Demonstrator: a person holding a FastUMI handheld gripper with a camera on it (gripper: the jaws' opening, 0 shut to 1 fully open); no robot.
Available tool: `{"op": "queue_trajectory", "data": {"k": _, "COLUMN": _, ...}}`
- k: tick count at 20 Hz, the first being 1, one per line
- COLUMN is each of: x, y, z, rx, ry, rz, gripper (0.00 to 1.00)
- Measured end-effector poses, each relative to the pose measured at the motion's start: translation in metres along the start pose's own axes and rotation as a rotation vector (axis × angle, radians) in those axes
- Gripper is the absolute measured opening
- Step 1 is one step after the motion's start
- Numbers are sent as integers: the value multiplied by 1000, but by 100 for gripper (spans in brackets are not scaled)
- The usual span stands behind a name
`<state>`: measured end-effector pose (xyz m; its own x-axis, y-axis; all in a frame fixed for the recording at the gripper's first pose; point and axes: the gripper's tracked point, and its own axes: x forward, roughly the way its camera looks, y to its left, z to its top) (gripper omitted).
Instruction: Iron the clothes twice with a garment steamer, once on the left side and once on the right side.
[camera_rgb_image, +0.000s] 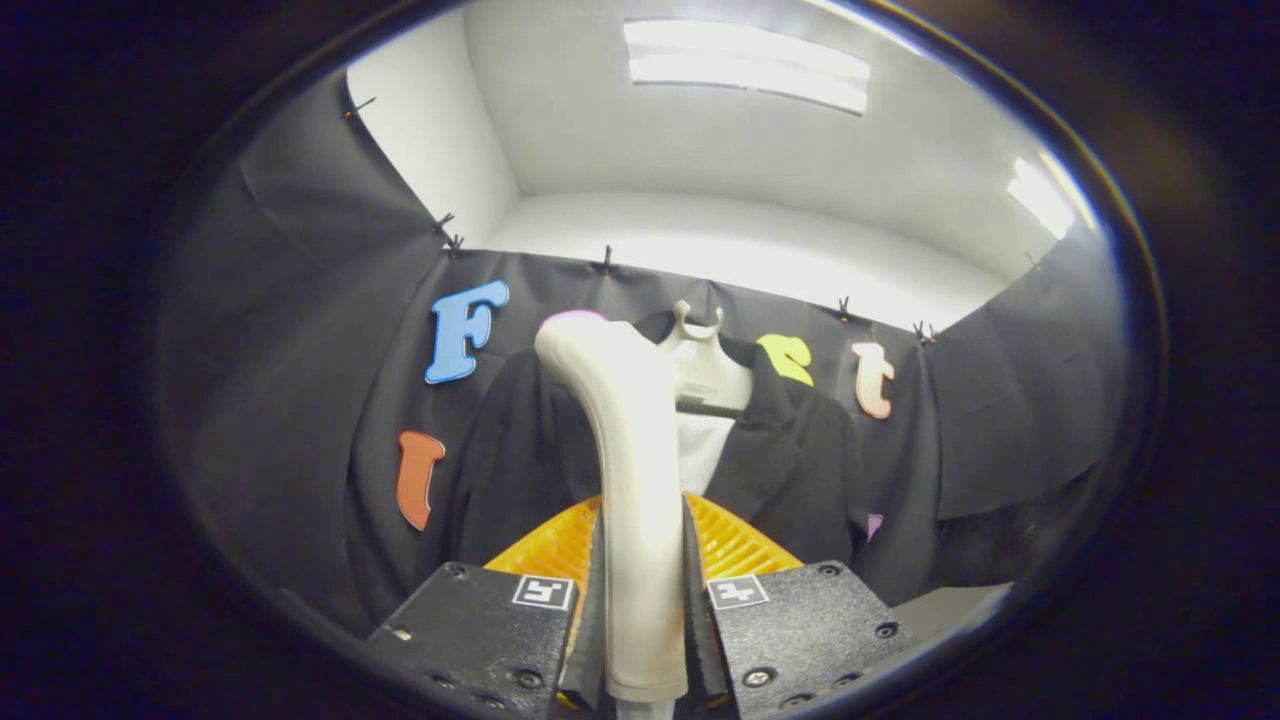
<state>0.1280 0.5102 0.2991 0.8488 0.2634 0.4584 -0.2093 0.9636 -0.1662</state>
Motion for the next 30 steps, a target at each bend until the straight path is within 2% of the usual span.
{"op": "queue_trajectory", "data": {"k": 4, "x": 46, "y": 7, "z": 21, "rx": -32, "ry": -61, "rz": -39, "gripper": 35}}
{"op": "queue_trajectory", "data": {"k": 8, "x": 65, "y": 15, "z": 7, "rx": -67, "ry": -17, "rz": -48, "gripper": 36}}
{"op": "queue_trajectory", "data": {"k": 21, "x": -9, "y": 4, "z": -75, "rx": -94, "ry": 114, "rz": -42, "gripper": 35}}
{"op": "queue_trajectory", "data": {"k": 30, "x": -75, "y": 12, "z": -147, "rx": -139, "ry": 263, "rz": 20, "gripper": 35}}
